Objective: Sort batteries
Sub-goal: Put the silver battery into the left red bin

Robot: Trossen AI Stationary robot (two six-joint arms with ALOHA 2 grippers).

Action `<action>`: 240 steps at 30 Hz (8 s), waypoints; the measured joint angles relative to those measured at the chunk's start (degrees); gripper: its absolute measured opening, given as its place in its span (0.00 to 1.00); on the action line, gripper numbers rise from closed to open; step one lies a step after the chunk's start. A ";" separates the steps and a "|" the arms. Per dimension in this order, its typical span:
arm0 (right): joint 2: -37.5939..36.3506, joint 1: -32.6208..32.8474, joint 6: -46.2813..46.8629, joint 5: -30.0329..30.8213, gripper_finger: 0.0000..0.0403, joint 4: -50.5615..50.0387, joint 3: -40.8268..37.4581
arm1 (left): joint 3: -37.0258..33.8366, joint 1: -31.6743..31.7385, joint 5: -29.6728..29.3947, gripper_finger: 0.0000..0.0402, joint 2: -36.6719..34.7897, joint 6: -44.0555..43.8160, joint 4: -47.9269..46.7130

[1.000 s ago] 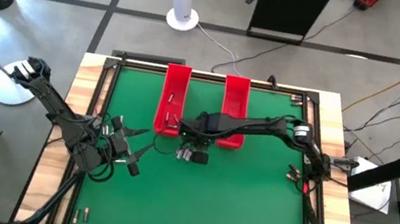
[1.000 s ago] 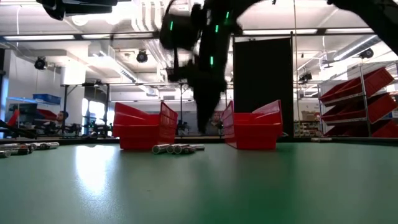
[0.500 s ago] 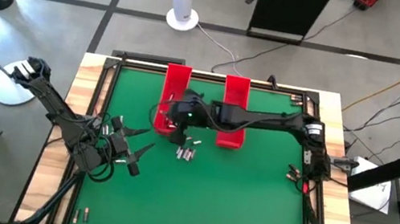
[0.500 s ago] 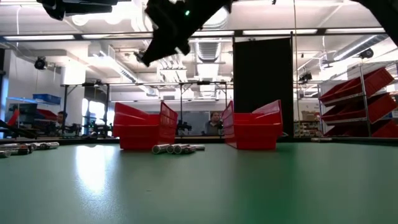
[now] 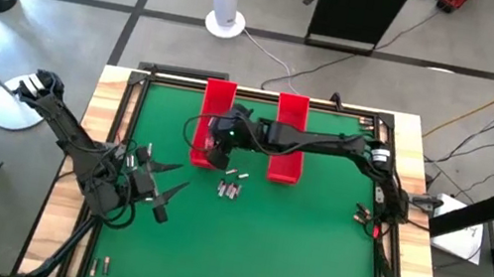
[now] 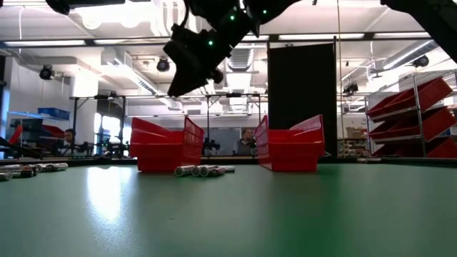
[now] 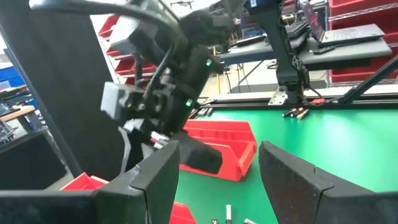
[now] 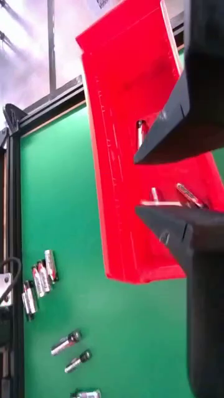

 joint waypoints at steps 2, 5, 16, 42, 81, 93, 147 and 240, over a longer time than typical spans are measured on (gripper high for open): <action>-0.96 0.00 -0.29 -0.94 0.35 -0.81 0.00 | 0.00 0.00 0.01 0.50 0.00 0.00 0.00; -2.89 0.32 -1.02 -1.59 0.42 -4.03 0.02 | 0.00 0.00 -0.03 0.50 0.00 0.00 0.04; -2.88 0.80 -3.93 -10.41 0.45 -32.33 -1.73 | -0.02 0.22 -0.44 0.50 0.00 0.01 0.04; 6.12 1.25 -6.07 -13.97 0.26 -21.68 -8.34 | 1.01 0.33 -0.53 0.50 0.50 0.06 -0.09; 2.73 0.52 -11.41 -4.72 0.12 -14.57 8.14 | 0.94 1.97 -0.49 0.50 2.80 0.44 -0.27; 2.70 2.27 -8.37 -3.90 0.45 -18.75 11.49 | 0.94 2.08 -0.56 0.50 2.80 10.36 0.02; 5.05 9.24 14.65 -8.42 0.65 -18.82 -9.75 | 0.94 3.96 -0.27 0.50 2.86 1.90 0.86; 3.83 3.65 -12.50 -15.91 0.53 -14.56 -12.83 | 0.94 3.93 -0.33 0.50 2.84 2.08 0.90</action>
